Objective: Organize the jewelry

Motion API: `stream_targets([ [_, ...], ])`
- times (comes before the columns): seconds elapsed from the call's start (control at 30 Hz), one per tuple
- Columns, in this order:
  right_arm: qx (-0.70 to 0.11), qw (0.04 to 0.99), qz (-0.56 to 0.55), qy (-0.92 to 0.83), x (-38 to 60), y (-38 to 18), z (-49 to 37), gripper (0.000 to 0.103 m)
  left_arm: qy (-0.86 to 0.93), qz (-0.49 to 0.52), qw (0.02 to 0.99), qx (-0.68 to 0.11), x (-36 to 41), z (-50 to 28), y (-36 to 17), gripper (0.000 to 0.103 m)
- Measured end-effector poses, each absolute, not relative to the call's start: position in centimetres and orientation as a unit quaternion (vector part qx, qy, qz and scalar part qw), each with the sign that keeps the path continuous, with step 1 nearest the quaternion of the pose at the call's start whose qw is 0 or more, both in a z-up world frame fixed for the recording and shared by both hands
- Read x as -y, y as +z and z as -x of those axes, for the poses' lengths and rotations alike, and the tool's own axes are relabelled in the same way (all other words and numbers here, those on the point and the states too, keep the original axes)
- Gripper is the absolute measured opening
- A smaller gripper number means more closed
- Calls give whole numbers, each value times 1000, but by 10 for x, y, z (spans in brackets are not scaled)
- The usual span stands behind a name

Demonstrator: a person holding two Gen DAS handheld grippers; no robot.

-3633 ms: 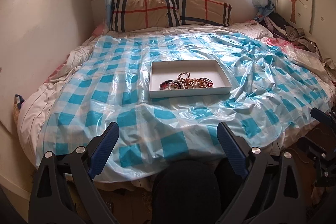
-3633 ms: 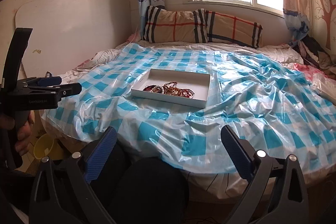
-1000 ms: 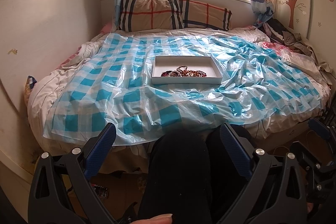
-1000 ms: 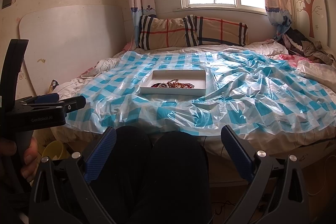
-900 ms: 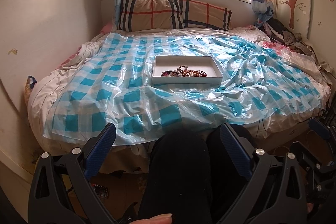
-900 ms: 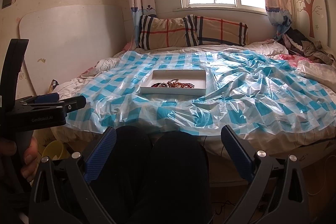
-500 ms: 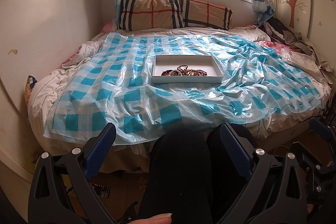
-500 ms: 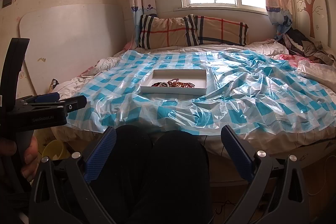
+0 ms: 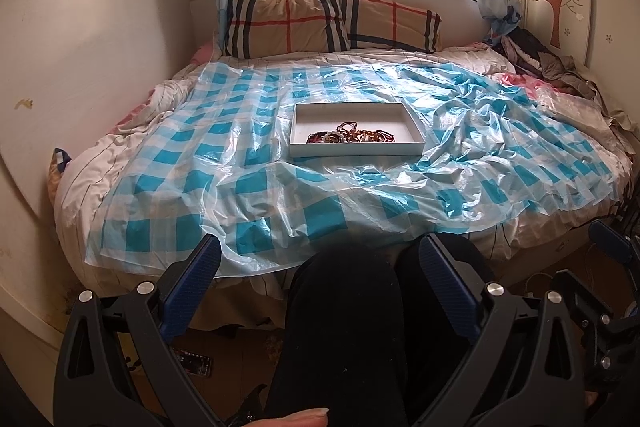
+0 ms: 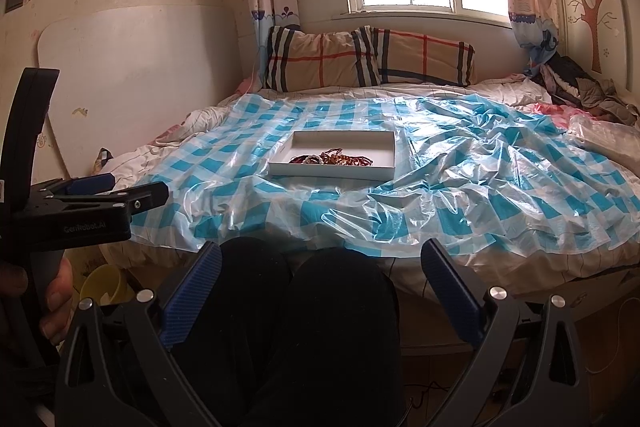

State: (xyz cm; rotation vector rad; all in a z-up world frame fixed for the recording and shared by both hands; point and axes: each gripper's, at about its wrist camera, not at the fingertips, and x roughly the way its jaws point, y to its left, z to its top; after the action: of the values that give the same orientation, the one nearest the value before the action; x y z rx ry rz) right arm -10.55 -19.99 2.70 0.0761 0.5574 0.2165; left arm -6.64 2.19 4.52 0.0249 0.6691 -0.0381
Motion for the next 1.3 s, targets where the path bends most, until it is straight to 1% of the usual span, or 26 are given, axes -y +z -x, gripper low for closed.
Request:
stream_targets([
  [1.3,-277,954,-36,107,198,27,105,96,-2,-20,940,-342,-22,58,49,95],
])
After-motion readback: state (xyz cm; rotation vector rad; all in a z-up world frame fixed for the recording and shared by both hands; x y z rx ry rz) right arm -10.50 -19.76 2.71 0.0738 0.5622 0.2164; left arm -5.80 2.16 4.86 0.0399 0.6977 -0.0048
